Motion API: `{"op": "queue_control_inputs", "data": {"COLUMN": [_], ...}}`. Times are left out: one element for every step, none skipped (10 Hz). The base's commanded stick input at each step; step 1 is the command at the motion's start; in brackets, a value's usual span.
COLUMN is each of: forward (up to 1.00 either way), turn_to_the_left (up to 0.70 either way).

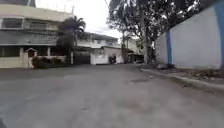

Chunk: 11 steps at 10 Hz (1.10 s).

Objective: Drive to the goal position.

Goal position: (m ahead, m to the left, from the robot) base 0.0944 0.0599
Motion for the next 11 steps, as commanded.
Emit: {"op": "queue_control_inputs", "data": {"forward": [1.0, 1.0, 0.89, 0.6, 0.31, 0.01, 0.0, 0.0, 0.0, 0.0, 0.0], "turn_to_the_left": [0.24, 0.24, 0.21, 0.14, 0.07, 0.0, 0.0, 0.0, 0.0, 0.0, 0.0]}}
